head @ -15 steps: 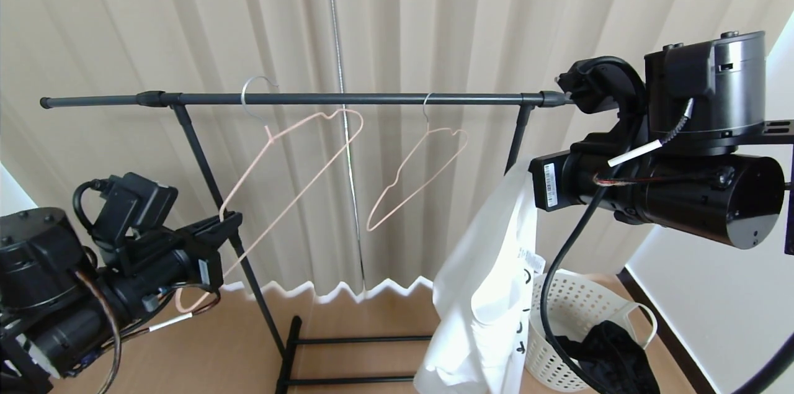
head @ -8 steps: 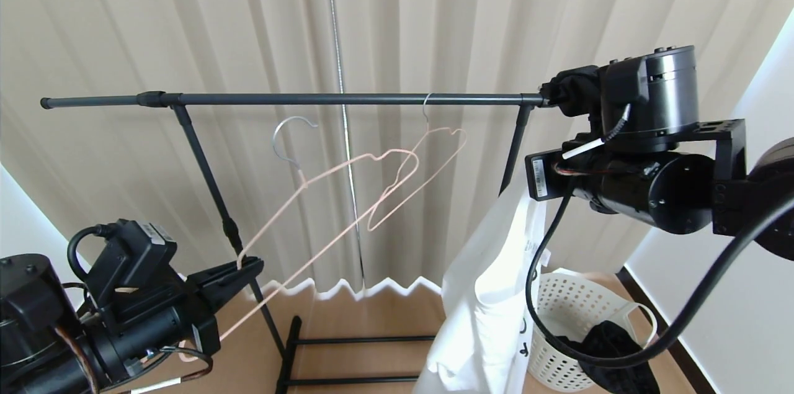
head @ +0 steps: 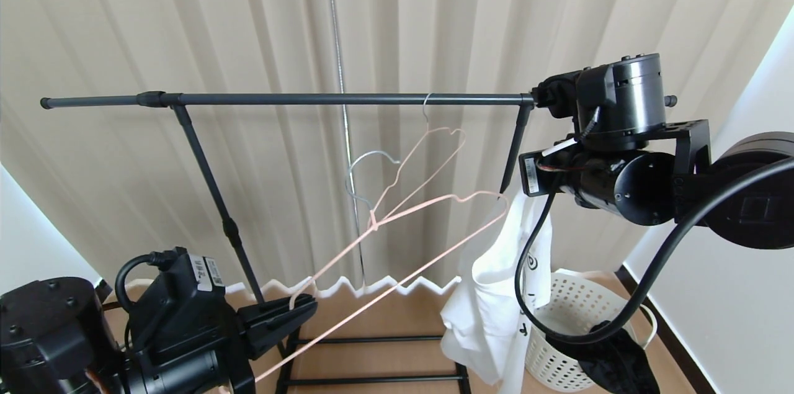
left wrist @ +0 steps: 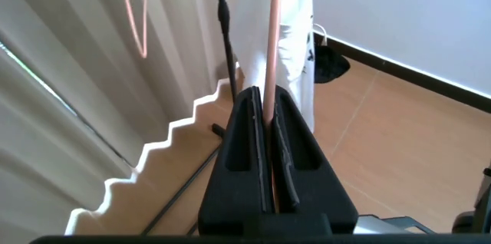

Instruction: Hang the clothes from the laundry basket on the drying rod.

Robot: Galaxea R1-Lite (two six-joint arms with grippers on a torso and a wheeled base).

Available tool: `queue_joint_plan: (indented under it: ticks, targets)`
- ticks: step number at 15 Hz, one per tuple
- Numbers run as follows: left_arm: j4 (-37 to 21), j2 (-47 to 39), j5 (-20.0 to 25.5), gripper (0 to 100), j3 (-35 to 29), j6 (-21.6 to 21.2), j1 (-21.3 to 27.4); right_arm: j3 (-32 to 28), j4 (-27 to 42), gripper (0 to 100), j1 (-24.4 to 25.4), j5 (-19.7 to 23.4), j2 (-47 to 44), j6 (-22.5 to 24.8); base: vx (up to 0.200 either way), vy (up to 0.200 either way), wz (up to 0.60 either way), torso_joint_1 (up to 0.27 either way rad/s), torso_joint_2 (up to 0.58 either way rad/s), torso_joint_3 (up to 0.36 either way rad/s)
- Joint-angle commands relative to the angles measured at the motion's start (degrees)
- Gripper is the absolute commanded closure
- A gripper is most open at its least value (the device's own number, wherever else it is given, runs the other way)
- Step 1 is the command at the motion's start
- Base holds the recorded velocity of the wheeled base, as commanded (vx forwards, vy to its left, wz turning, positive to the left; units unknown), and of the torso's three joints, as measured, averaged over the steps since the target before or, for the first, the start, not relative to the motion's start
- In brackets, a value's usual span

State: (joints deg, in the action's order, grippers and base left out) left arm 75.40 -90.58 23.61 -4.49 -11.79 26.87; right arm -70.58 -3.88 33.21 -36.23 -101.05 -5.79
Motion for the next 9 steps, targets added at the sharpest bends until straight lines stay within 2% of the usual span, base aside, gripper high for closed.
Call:
queue_joint_plan:
  ticks: [1,3,9]
  targets:
    - [0.0,-0.7,-0.1,100,-0.3,0.0,1.4,-0.3,0.0,100,-0.4,0.0,-0.2,0.0,0.000,0.000,0.00,0.000,0.00,0.000]
    - [0.0,-0.7,0.0,100,-0.4,0.0,1.6,-1.1,0.0,100,-1.8,-0.1,-1.5,-0.1,0.000,0.000,0.00,0.000,0.00,0.000]
    - [0.1,-3.9,-0.7,100,-3.5,0.6,3.8,-0.4,0.0,100,-1.5,-0.1,-1.3,-0.4,0.000,0.000,0.00,0.000,0.00,0.000]
